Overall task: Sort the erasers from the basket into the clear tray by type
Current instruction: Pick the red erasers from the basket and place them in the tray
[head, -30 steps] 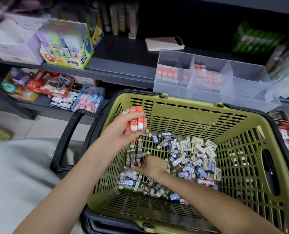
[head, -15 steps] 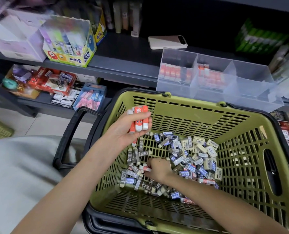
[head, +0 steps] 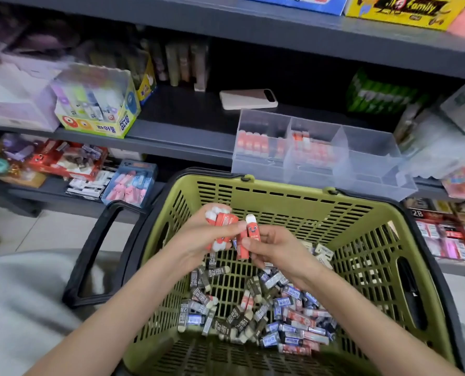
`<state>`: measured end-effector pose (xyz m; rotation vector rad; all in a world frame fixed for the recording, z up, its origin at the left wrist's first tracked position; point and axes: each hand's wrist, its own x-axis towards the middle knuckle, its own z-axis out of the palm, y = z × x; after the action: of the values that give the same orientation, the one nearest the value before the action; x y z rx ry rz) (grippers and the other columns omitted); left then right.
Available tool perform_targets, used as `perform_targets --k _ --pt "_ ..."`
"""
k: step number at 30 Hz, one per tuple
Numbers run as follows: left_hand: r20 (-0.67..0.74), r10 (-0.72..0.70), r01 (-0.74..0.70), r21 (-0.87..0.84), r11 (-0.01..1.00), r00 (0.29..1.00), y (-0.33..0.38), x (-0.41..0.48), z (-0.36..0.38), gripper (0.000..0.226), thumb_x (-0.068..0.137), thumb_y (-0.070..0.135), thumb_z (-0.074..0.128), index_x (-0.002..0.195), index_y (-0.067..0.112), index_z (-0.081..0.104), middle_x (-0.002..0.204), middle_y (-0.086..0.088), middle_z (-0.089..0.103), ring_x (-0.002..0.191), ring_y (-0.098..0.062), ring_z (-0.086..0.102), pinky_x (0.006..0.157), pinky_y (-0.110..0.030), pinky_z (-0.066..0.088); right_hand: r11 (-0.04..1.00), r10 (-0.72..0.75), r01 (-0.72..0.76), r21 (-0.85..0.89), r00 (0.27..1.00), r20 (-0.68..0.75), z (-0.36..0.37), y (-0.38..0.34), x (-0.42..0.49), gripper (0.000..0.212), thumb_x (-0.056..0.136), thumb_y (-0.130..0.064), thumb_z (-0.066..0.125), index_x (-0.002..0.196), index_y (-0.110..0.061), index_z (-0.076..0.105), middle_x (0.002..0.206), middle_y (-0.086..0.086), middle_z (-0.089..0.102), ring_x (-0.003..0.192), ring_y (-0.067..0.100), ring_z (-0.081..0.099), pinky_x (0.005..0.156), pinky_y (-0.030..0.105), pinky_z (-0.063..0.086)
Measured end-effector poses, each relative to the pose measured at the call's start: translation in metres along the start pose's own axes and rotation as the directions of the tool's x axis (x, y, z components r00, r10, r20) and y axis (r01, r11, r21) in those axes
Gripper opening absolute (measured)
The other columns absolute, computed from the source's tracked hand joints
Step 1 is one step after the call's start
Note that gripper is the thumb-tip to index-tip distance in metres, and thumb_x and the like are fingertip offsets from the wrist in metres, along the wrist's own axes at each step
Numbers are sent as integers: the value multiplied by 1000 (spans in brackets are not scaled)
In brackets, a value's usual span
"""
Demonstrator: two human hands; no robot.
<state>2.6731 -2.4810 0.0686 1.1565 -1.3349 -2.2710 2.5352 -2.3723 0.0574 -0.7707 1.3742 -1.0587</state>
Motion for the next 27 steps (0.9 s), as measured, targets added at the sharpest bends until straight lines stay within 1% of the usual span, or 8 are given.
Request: perform_targets --k 3,7,12,15,18,21,22,27 --pt "68 11 -8 -46 999 998 9 4 6 67 45 15 87 107 13 60 83 -2 68 70 -14 66 61 -28 54 995 -94 91 -51 994 -50 2 -24 -8 8 88 -6 61 89 1 65 76 19 62 56 18 47 48 20 41" --pt "116 67 -61 -53 997 991 28 12 14 61 43 11 86 100 14 63 82 -3 71 70 -16 68 61 -30 54 963 -183 156 -218 977 -107 -1 -53 -15 6 89 -7 60 85 -5 64 64 5 60 52 14 49 48 18 42" --pt "131 190 -175 -117 978 973 50 25 24 53 44 10 84 93 13 65 76 -2 70 68 -14 68 57 -25 54 897 -231 151 -415 961 -150 -15 -81 -12 34 97 -30 45 90 -4 66 75 13 64 58 11 53 61 24 45" --pt "107 250 -226 -197 954 962 64 37 28 48 43 10 82 88 14 65 69 0 68 61 -12 66 54 -25 54 835 -365 186 -518 891 -268 -32 -91 5 43 96 -35 45 86 3 63 69 5 50 62 5 43 62 23 35" --pt "72 316 -287 -263 921 946 80 51 26 38 52 6 77 87 15 65 69 0 67 61 -13 63 61 -32 54 856 -449 269 -441 810 -377 -58 -106 29 39 97 -25 47 87 11 58 64 3 45 56 4 44 58 14 39" --pt "29 390 -360 -327 873 920 94 65 18 37 58 7 72 93 15 64 71 2 69 64 -12 67 56 -28 55 891 -440 304 -338 762 -474 -81 -123 58 14 93 -10 54 89 3 58 64 2 63 58 10 60 60 20 51" --pt "7 412 -384 -348 855 911 97 69 15 36 59 7 72 93 16 63 71 3 69 65 -11 68 55 -27 55 891 -442 304 -337 749 -493 -87 -128 68 3 90 -7 57 89 -4 56 63 -3 67 59 10 63 61 21 52" --pt "-56 458 -435 -429 792 887 96 89 4 18 61 10 73 73 23 71 67 2 66 63 -12 67 62 -35 59 712 -487 -1 -702 720 -494 -108 -139 112 20 79 -15 70 85 -20 51 79 0 68 75 21 64 75 36 49"
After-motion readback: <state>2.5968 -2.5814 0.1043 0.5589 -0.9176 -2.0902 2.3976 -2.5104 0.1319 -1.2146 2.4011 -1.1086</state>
